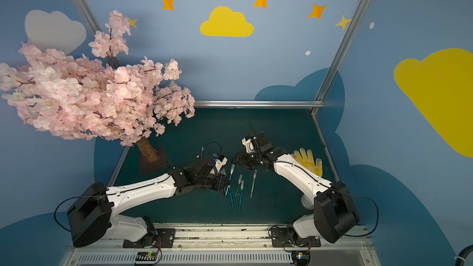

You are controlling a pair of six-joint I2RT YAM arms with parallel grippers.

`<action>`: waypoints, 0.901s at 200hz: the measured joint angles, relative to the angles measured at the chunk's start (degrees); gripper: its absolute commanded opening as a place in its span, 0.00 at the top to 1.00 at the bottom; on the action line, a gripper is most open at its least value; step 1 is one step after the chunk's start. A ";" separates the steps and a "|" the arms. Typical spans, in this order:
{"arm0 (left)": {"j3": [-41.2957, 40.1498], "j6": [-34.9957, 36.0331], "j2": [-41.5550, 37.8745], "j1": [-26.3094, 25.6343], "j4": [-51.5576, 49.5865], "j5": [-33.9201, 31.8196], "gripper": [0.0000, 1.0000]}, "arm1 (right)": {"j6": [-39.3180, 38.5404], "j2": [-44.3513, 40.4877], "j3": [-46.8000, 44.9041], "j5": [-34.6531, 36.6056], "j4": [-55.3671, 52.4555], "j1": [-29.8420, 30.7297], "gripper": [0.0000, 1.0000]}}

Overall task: Remove protective caps from carving knives
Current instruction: Pick up the carving knife from the center of the board, then remove the protective sleeve from the carving knife.

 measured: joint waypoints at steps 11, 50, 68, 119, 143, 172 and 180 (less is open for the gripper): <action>0.00 -0.17 0.00 0.00 0.02 0.00 0.92 | -0.09 0.15 0.00 -0.04 0.02 0.11 0.65; 0.00 -0.52 0.00 0.00 0.39 -0.02 0.92 | -0.07 0.37 0.00 -0.13 0.09 0.42 0.70; 0.00 -0.66 0.00 0.00 0.39 -0.02 0.92 | -0.04 0.68 0.00 -0.15 0.17 0.44 0.72; -0.83 -0.83 -0.04 0.00 0.81 -0.02 0.92 | -0.04 1.11 0.00 -0.15 0.37 1.05 0.75; -1.33 -0.87 -0.46 0.00 0.92 -0.02 0.92 | -0.04 1.14 0.00 -0.13 0.39 1.11 0.77; -1.40 -0.87 -0.83 0.00 1.03 -0.02 0.92 | -0.07 1.33 0.00 -0.13 0.39 1.25 0.78; -1.40 -0.87 -0.83 0.00 1.11 -0.02 0.92 | -0.07 1.51 0.00 -0.11 0.42 1.31 0.78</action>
